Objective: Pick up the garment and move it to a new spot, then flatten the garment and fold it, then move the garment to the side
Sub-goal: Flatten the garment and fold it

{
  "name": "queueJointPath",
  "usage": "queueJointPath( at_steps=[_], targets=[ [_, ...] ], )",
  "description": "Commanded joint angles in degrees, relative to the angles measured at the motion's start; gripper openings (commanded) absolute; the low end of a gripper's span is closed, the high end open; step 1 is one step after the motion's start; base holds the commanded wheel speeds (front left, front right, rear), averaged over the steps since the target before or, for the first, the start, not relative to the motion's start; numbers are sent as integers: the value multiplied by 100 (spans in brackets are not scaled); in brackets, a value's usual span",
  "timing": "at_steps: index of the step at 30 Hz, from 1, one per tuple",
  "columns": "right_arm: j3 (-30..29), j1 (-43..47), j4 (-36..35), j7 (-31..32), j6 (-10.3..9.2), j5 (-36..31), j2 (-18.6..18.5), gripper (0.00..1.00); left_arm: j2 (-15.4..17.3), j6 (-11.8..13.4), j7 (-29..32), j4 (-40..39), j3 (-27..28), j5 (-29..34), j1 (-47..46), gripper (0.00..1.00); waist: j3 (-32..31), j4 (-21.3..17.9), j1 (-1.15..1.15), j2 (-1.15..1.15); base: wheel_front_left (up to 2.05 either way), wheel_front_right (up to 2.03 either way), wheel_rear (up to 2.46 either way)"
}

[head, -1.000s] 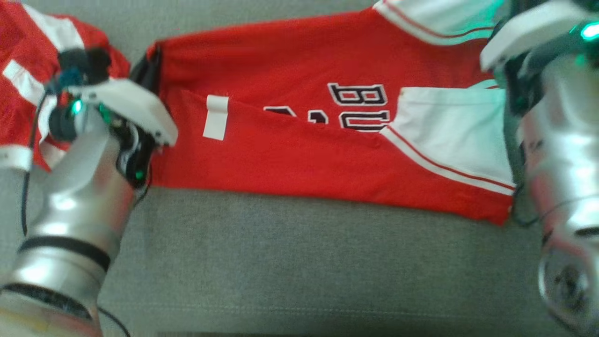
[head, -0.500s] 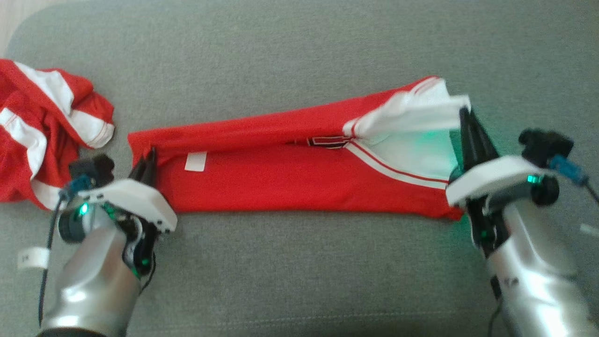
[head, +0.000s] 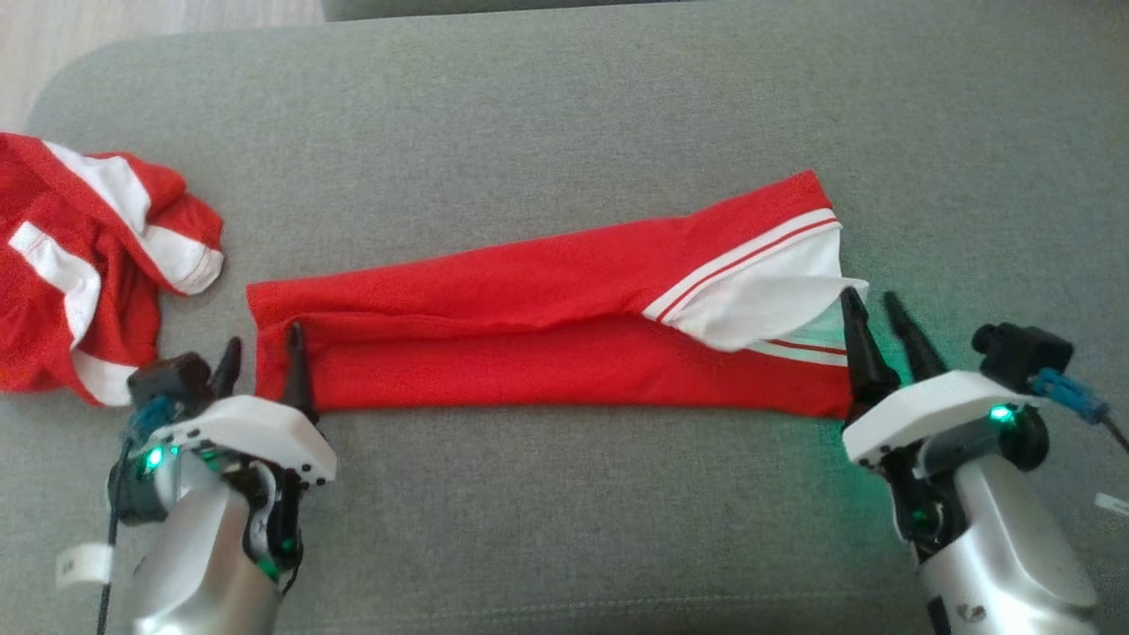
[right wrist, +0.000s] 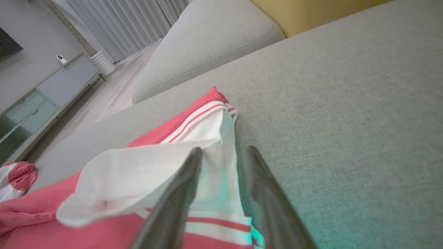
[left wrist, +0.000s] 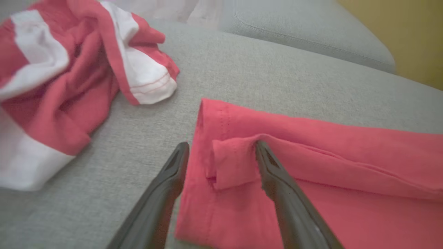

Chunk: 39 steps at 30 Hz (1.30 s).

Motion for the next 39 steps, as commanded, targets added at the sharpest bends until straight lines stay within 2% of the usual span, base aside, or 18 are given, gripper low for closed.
queueJointPath(
  at_steps=[1, 5, 11, 16, 22, 23, 24, 25, 26, 33, 36, 39],
  targets=[
    [36, -59, -278, 3, 37, -33, 45, 100, 65, 118, -72, -346, 353, 163, 36, 100, -17, 41, 0, 0, 0, 0, 0],
    [-180, -64, -404, 34, 37, -146, 72, 100, -236, 239, -72, -997, 791, 572, 519, 100, -63, 214, 0, 0, 0, 0, 0],
    [-516, -187, -34, 201, 37, -609, 110, 100, -567, 36, -72, -1499, 1028, 1022, 1033, 100, -120, 522, 0, 0, 0, 0, 0],
    [-740, -289, 519, 387, 37, -1006, 143, 100, -666, -129, -72, -1700, 1080, 1218, 1209, 100, -109, 752, 0, 0, 0, 0, 0],
    [-780, -365, 960, 554, 37, -1109, 195, 100, -689, -222, -72, -1792, 1171, 1105, 1320, 100, -88, 860, 0, 0, 0, 0, 0],
    [-735, -378, 1028, 587, 37, -1094, 205, 96, -690, -225, -72, -1797, 1157, 1071, 1329, 100, -81, 873, 0, 0, 0, 0, 0],
    [-692, -392, 1088, 611, 37, -1059, 213, 84, -690, -221, -72, -1803, 1144, 1042, 1333, 100, -72, 881, 0, 0, 0, 0, 0],
    [-640, -407, 1136, 622, 37, -1008, 220, 47, -690, -214, -72, -1810, 1133, 1020, 1334, 100, -66, 888, 0, 0, 0, 0, 0],
    [-557, -421, 1169, 627, 37, -966, 226, 0, -691, -208, -72, -1815, 1120, 1005, 1334, 100, -60, 893, 0, 0, 0, 0, 0],
    [-184, -506, 1250, 456, 37, -480, 242, 0, -692, -195, -72, -1828, 985, 952, 1302, 100, -60, 845, 0, 0, 0, 0, 0],
    [-305, -578, 1267, 253, 37, -406, 186, 0, -692, -207, -72, -1837, 874, 945, 1291, 100, -86, 777, 0, 0, 0, 0, 0],
    [-525, -700, 1236, 52, 37, -359, -36, 0, -692, -206, -72, -1860, 706, 919, 1296, 100, -129, 650, 0, 0, 0, 0, 0]
  ],
)
